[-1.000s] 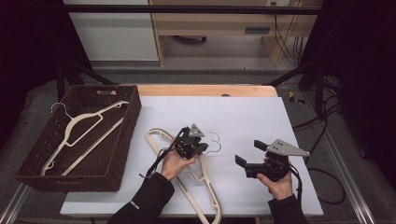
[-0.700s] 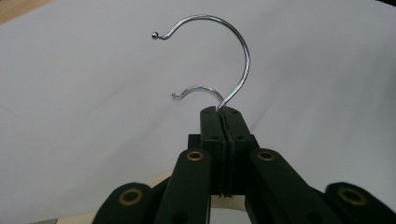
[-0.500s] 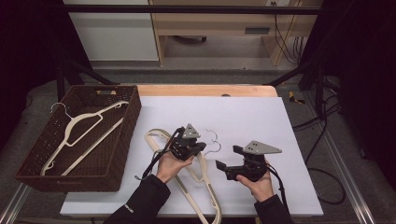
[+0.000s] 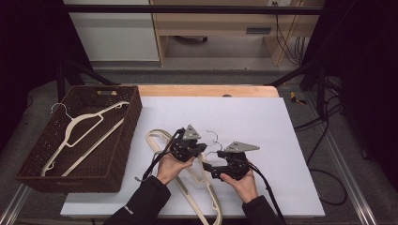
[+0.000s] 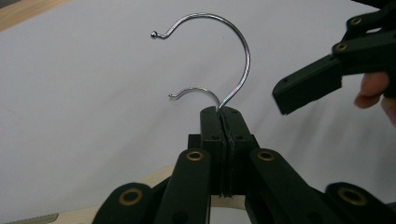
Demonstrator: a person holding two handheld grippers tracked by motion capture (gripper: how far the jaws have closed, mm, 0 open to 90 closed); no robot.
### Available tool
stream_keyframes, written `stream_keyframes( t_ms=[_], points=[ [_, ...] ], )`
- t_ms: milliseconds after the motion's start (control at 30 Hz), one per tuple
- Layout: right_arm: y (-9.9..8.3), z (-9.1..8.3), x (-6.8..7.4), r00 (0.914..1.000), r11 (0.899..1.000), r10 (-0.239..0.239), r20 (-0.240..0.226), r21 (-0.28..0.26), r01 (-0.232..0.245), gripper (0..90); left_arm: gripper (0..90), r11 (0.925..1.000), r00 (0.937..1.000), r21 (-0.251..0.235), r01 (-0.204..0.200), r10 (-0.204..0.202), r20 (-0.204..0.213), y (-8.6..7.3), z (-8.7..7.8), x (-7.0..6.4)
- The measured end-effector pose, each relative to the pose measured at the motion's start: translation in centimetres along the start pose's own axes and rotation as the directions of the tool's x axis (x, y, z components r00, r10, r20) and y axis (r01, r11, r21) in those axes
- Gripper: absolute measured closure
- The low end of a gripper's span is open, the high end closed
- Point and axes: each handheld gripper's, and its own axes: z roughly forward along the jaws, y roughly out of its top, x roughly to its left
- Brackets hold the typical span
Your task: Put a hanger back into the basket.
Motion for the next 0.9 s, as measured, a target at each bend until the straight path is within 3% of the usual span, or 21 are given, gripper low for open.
stream_keyframes(
  t_ms=[333, 400, 533, 600, 900],
  points=[
    [-0.2, 2.6, 0.5, 0.9978, 0.998, 0.037, -0.055, 0.057, -0.033, 44.5, 88.6, 0.9999, 0.9999, -0.013, 0.009, -0.009, 0.008, 0.0, -0.3, 0.0],
    [-0.2, 2.9, 0.7, 0.9954, 0.996, 0.062, -0.073, 0.066, -0.057, 49.9, 88.6, 0.9998, 0.9999, -0.016, 0.01, -0.01, 0.007, -0.1, -0.3, 0.0],
    [-0.3, 3.4, 0.7, 0.9947, 0.995, 0.056, -0.087, 0.088, -0.048, 62.2, 88.6, 0.9997, 0.9998, -0.018, 0.014, -0.013, 0.015, -0.2, -0.4, -0.1],
    [-0.3, 3.5, 0.8, 0.9896, 0.993, 0.087, -0.115, 0.093, -0.077, 69.9, 88.5, 0.9997, 0.9998, -0.017, 0.015, -0.015, 0.015, -0.2, -0.5, -0.1],
    [-0.1, 3.4, 0.7, 0.9758, 0.986, 0.155, -0.155, 0.092, -0.142, 75.9, 86.8, 0.9985, 0.9997, -0.052, 0.017, -0.016, 0.02, -0.3, -1.7, 0.1]
  ],
)
